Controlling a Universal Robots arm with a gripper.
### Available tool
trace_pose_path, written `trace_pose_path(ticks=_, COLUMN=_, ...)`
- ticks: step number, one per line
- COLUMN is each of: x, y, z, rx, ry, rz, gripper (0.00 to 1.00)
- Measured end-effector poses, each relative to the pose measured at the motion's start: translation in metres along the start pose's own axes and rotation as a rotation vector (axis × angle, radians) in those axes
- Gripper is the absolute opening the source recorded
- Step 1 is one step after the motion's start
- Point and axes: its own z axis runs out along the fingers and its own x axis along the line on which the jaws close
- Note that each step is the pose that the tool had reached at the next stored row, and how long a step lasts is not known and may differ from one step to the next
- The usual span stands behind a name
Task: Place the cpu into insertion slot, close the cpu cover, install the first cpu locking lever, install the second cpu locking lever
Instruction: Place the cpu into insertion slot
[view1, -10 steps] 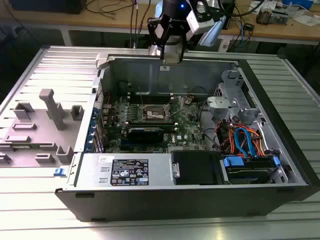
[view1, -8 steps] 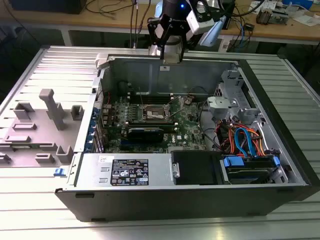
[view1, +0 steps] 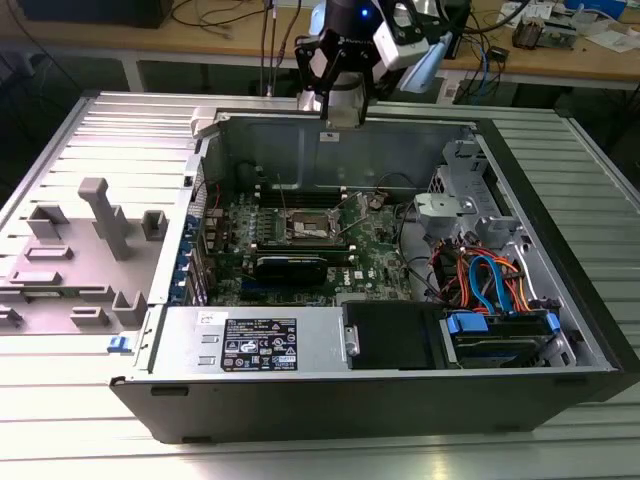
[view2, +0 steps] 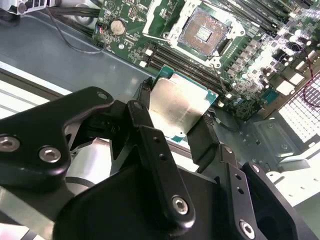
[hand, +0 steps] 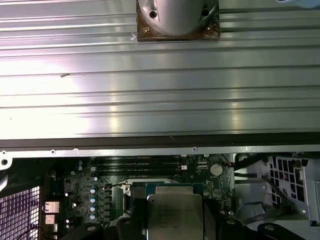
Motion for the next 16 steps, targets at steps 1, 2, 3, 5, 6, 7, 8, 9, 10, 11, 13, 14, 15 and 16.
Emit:
trace_pose_path(ticks=1, x=0.0, y=-0.0008, z=-0.0001, rx=0.0, ry=0.0, rz=0.0, gripper=0.54)
trace_pose_path(ticks=2, x=-0.0001, y=-0.0021, z=-0.0002, rx=0.0, ry=-0.0001, rz=0.0, gripper=0.54)
trace_pose_path(ticks=3, x=-0.0001, y=-0.0032, z=-0.0003, rx=0.0, ry=0.0, rz=0.0, gripper=0.54)
trace_pose_path(ticks=5, x=-0.0001, y=-0.0055, z=-0.0005, rx=0.0, ry=0.0, rz=0.0, gripper=0.54)
trace_pose_path(ticks=6, x=-0.0002, y=-0.007, z=-0.0006, rx=0.0, ry=0.0, rz=0.0, gripper=0.54)
trace_pose_path(ticks=7, x=-0.0002, y=-0.008, z=-0.0007, rx=0.0, ry=-0.0001, rz=0.0, gripper=0.54)
trace_pose_path(ticks=8, x=-0.0002, y=-0.009, z=-0.0008, rx=-0.0001, ry=-0.0001, rz=0.0, gripper=0.54)
trace_pose_path(ticks=9, x=-0.0002, y=-0.0101, z=-0.0008, rx=-0.0002, ry=-0.0001, rz=0.0, gripper=0.54)
trace_pose_path(ticks=10, x=-0.0002, y=-0.0102, z=-0.0008, rx=-0.0001, ry=-0.0001, rz=0.0, gripper=0.54)
trace_pose_path(ticks=11, x=-0.0002, y=-0.0102, z=-0.0009, rx=0.0, ry=-0.0001, rz=0.0, gripper=0.54)
trace_pose_path(ticks=13, x=-0.0003, y=-0.0106, z=-0.001, rx=0.0001, ry=0.0, rz=0.0, gripper=0.54)
trace_pose_path(ticks=14, x=-0.0003, y=-0.012, z=-0.0011, rx=0.0001, ry=0.0, rz=0.0, gripper=0.54)
trace_pose_path(ticks=15, x=-0.0003, y=-0.0137, z=-0.0013, rx=0.0001, ry=0.0, rz=0.0, gripper=0.54)
trace_pose_path(ticks=16, x=-0.0004, y=-0.0155, z=-0.0014, rx=0.0001, ry=0.0, rz=0.0, gripper=0.54)
